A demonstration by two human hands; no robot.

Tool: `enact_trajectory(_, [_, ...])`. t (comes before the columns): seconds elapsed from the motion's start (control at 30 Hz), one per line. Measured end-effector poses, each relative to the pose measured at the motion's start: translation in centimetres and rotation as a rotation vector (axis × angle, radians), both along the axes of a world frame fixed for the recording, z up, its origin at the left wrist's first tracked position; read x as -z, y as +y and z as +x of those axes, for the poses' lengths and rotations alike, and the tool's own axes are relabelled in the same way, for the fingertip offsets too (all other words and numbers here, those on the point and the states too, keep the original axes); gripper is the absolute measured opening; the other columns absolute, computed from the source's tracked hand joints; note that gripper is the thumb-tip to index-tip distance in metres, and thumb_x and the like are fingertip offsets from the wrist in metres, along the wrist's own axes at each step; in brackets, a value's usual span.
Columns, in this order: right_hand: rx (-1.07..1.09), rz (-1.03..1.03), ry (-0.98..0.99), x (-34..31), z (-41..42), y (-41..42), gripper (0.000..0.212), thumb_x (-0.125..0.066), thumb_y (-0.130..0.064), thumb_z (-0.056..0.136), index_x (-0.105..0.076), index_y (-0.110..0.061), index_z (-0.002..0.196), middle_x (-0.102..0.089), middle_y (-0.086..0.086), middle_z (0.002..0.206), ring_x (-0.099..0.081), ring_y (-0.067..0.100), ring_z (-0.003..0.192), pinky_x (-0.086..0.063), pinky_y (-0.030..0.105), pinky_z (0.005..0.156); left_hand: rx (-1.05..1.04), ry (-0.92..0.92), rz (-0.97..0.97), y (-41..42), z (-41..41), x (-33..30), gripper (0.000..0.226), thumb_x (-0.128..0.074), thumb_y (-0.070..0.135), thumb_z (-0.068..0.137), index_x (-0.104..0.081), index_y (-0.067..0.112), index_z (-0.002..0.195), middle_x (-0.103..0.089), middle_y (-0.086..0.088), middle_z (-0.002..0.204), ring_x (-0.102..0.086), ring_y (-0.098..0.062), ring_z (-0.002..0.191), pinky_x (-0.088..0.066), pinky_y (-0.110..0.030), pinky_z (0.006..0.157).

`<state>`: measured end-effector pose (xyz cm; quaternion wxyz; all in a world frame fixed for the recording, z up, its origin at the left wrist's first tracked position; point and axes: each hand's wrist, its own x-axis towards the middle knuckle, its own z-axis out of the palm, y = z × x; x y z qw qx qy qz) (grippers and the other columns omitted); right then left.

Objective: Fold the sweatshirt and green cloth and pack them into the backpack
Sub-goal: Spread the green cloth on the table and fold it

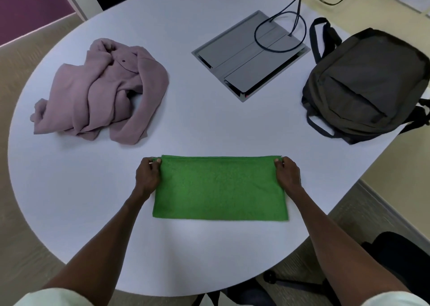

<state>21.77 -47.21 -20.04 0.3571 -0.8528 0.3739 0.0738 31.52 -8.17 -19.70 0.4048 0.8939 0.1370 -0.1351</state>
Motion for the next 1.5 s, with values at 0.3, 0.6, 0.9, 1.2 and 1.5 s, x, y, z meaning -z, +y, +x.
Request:
enact_trajectory(0.3, [0.038, -0.02, 0.099, 0.3, 1.6, -0.5, 0.035, -0.045, -0.029, 0.102, -0.044, -0.013, 0.07, -0.055, 0.007, 0.075, -0.052, 0.029, 0.081, -0.034, 0.034, 0.068, -0.017, 0.01, 0.08, -0.3, 0.9, 1.3, 0.027, -0.049, 0.026, 0.103, -0.061, 0.002, 0.105, -0.067, -0.017, 0.108, -0.06, -0.033, 0.1, -0.038, -0.035, 0.078])
enact_trajectory(0.6, [0.099, -0.072, 0.111, 0.5, 1.7, -0.3, 0.037, -0.048, -0.043, 0.099, -0.06, -0.008, 0.095, -0.067, 0.015, 0.099, -0.061, 0.035, 0.099, -0.04, 0.035, 0.072, -0.103, -0.036, 0.083, -1.3, 0.7, 1.0, 0.026, -0.054, 0.03, 0.099, -0.065, 0.008, 0.107, -0.071, -0.013, 0.105, -0.063, -0.03, 0.101, -0.036, -0.03, 0.081])
enact_trajectory(0.9, [-0.028, -0.528, -0.143, -1.8, 0.8, 2.9, 0.042, -0.064, -0.037, 0.088, -0.055, -0.005, 0.113, -0.058, 0.018, 0.107, -0.055, 0.037, 0.101, -0.048, 0.042, 0.072, 0.122, -0.313, 0.213, -3.2, -2.4, -0.3, 0.041, -0.059, 0.018, 0.095, -0.05, 0.003, 0.132, -0.048, -0.018, 0.133, -0.042, -0.033, 0.125, -0.035, -0.04, 0.106])
enact_trajectory(1.2, [-0.689, -0.356, -0.243, 0.2, -2.3, 14.7, 0.061, -0.053, -0.034, 0.097, -0.036, -0.007, 0.149, -0.028, 0.016, 0.159, -0.024, 0.03, 0.148, -0.025, 0.048, 0.12, 0.439, -0.411, 0.03, -8.7, -8.8, 1.2, 0.041, -0.039, 0.016, 0.103, -0.049, 0.0, 0.139, -0.044, -0.015, 0.15, -0.037, -0.024, 0.142, -0.03, -0.041, 0.119])
enact_trajectory(1.5, [-0.875, -0.433, -0.118, 3.4, -3.0, 15.3, 0.071, -0.038, -0.05, 0.1, -0.015, -0.015, 0.157, -0.001, 0.008, 0.166, 0.0, 0.023, 0.153, -0.005, 0.048, 0.123, 0.568, -0.455, 0.204, -7.6, -9.0, 2.9, 0.039, -0.042, 0.015, 0.102, -0.056, -0.005, 0.133, -0.045, -0.026, 0.146, -0.04, -0.038, 0.137, -0.034, -0.048, 0.114])
